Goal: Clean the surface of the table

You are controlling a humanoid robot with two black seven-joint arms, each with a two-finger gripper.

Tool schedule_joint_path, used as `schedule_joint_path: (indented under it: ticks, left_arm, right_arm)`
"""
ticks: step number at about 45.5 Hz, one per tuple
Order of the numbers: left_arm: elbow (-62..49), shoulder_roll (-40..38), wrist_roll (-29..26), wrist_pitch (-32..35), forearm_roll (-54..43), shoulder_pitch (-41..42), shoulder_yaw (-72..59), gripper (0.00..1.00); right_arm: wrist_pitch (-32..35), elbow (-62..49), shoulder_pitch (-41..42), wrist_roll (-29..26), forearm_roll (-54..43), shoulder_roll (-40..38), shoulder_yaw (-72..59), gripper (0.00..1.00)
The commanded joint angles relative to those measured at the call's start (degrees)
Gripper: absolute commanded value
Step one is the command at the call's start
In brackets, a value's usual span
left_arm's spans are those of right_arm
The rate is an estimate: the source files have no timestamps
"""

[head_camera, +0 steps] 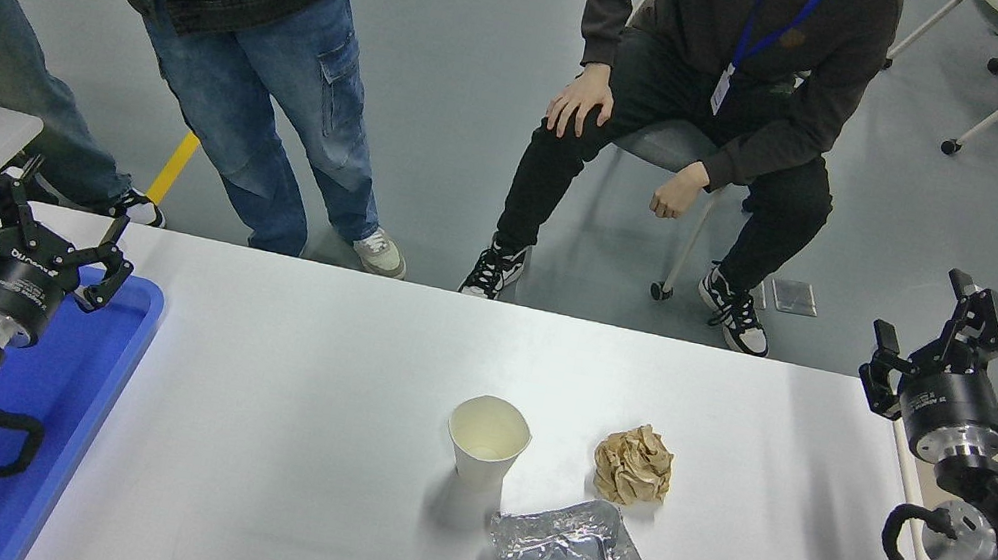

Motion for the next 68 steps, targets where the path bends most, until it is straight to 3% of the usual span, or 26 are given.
schedule_joint_path:
  ticks: [1,28,36,46,68]
  left_arm:
    - [0.0,0.0,0.0,0.0,0.0,0.0,0.0,1.0]
    - [0.0,0.0,0.0,0.0,0.0,0.0,0.0,1.0]
    - [0.0,0.0,0.0,0.0,0.0,0.0,0.0,1.0]
    - [0.0,0.0,0.0,0.0,0.0,0.0,0.0,1.0]
    - [0.0,0.0,0.0,0.0,0.0,0.0,0.0,1.0]
  right_arm:
    - [0.2,0.3,0.1,-1.7,1.6,-0.1,-0.1,0.98]
    - [0.8,0.4,0.6,-2.6,1.6,-1.6,-0.5,0.98]
    - [0.8,0.6,0.8,-8.4,1.6,-1.7,-0.6,0.98]
    - [2.3,1.0,1.5,-11.0,1.3,-3.2,-0.7,0.98]
    - [4.1,3.9,2.4,-10.4,-5.3,-4.7,-1.0,0.98]
